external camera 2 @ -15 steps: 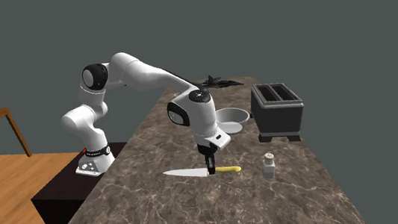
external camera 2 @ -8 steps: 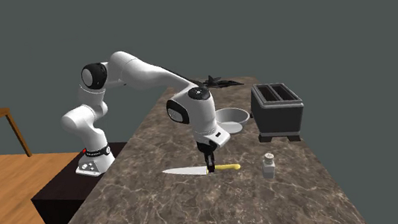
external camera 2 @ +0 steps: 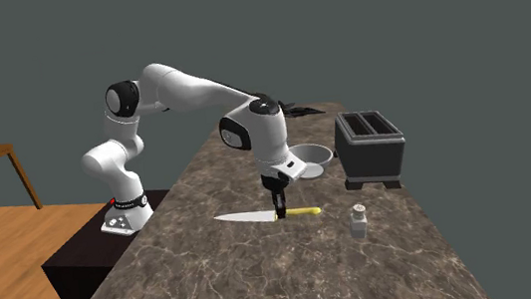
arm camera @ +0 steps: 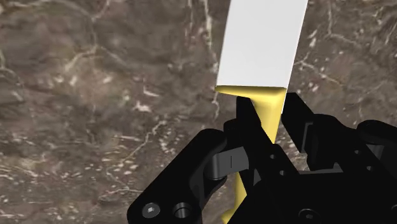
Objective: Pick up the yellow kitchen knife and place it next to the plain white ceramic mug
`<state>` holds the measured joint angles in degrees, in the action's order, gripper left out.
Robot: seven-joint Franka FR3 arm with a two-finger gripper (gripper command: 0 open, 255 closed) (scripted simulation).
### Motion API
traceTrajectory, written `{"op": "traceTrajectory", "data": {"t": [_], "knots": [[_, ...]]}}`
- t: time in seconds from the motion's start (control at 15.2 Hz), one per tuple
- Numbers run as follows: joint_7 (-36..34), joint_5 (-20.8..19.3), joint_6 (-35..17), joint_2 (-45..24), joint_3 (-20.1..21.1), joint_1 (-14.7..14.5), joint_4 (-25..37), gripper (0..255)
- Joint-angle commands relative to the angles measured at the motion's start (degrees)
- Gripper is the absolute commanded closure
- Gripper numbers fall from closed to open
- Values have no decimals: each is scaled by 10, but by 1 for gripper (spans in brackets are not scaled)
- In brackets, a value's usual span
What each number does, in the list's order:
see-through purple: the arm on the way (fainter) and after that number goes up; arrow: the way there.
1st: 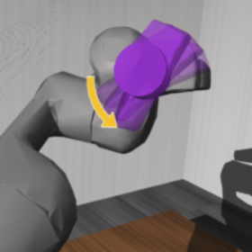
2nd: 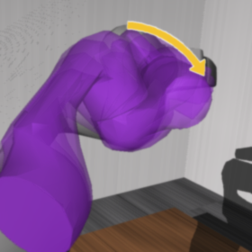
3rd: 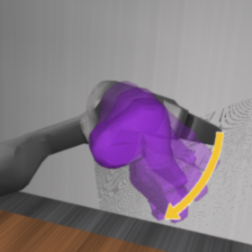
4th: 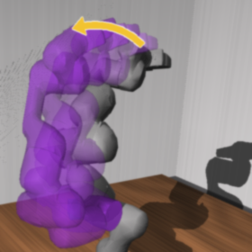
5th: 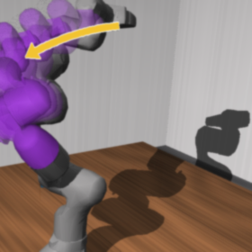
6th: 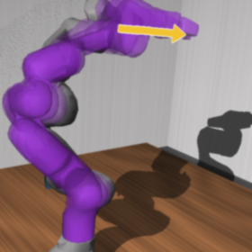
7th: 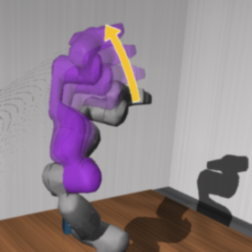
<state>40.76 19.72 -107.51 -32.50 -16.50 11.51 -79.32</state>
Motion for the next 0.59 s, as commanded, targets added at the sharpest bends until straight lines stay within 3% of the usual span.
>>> {"op": "traceTrajectory", "data": {"t": [0.0, 0.53], "knots": [[-3, -2, 12, 3, -1, 0, 9, 255], [-15, -8, 67, 12, -3, 4, 56, 255]]}}
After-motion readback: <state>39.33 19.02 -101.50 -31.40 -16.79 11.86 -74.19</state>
